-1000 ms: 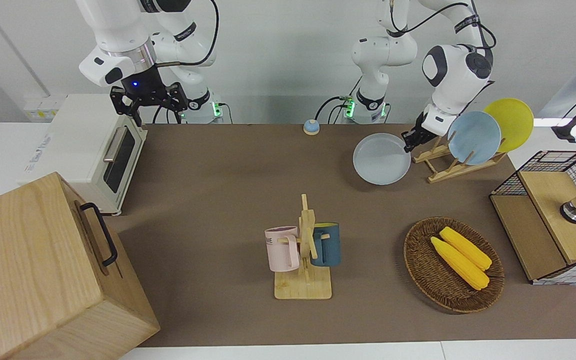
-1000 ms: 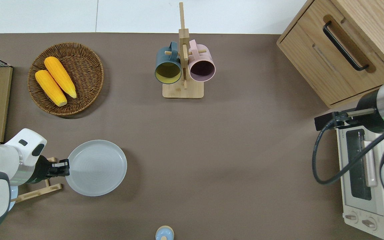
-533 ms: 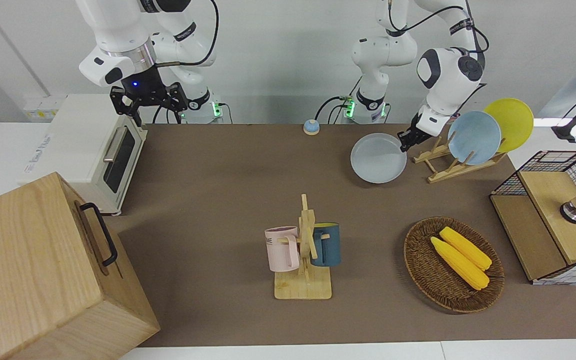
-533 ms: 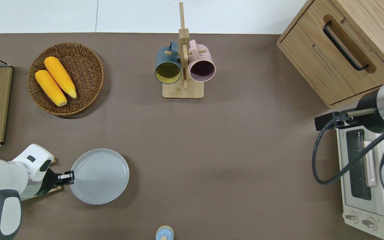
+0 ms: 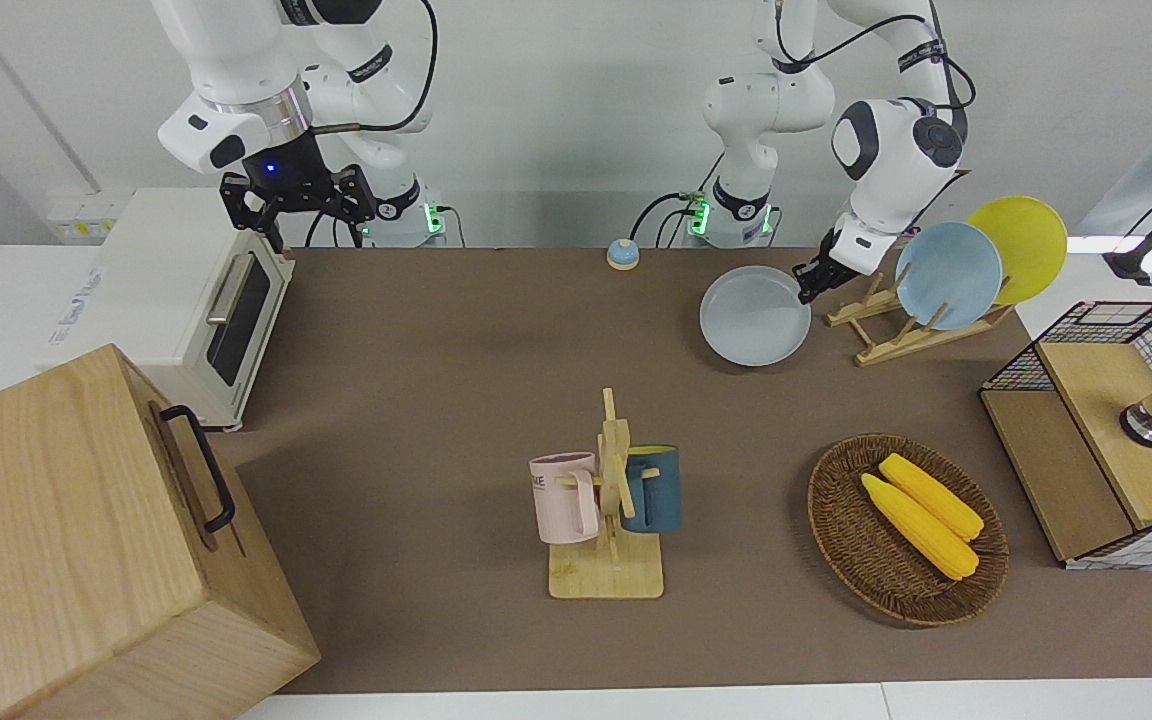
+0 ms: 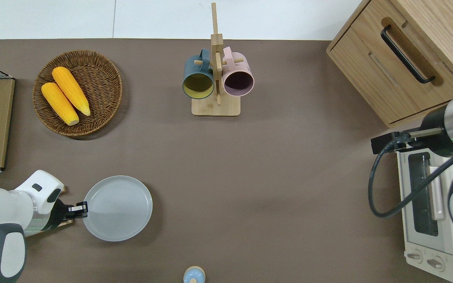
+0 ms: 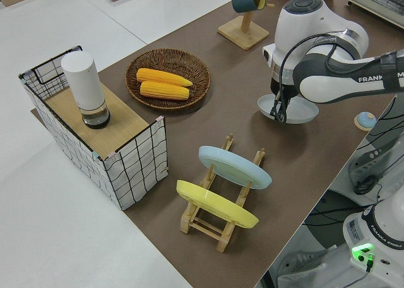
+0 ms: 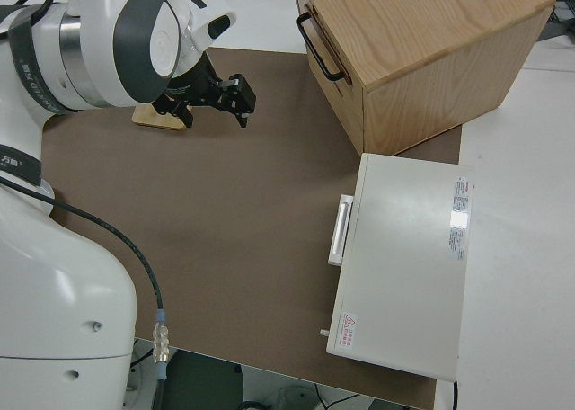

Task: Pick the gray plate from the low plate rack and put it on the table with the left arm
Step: 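Carry the plate away from the rack and lower it onto the table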

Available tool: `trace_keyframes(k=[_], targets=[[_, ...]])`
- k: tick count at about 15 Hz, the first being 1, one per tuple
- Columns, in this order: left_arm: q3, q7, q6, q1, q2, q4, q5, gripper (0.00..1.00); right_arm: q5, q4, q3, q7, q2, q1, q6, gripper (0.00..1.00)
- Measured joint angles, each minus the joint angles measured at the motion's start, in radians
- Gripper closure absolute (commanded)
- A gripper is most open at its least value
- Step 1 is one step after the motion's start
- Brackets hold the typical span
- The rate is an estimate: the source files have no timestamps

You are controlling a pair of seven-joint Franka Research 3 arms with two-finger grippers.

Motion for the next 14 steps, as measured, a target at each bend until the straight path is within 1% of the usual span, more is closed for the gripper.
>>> trace_keyframes(k=[6, 10, 11, 12, 13, 14], targets=[[-0.001, 0.0, -0.025, 0.0, 0.01, -0.004, 0.0, 1.0, 0.0, 0.0, 0.0, 0.0, 0.0, 0.0, 0.0, 0.017], [-0.008, 0.0, -0.04, 0.0, 0.032, -0.006, 0.0, 1.0, 0.0, 0.0, 0.0, 0.0, 0.0, 0.0, 0.0, 0.017], [-0.008, 0.0, -0.04, 0.0, 0.041, -0.006, 0.0, 0.94, 0.0, 0.0, 0.0, 0.0, 0.0, 0.0, 0.0, 0.017], [-0.008, -0.001, -0.04, 0.0, 0.048, -0.006, 0.0, 0.84, 0.0, 0.0, 0.0, 0.0, 0.0, 0.0, 0.0, 0.017], [-0.008, -0.001, -0.04, 0.0, 0.056, -0.006, 0.0, 0.8, 0.0, 0.0, 0.0, 0.0, 0.0, 0.0, 0.0, 0.017], [-0.008, -0.001, -0.04, 0.0, 0.062, -0.006, 0.0, 0.6, 0.0, 0.0, 0.0, 0.0, 0.0, 0.0, 0.0, 0.017]])
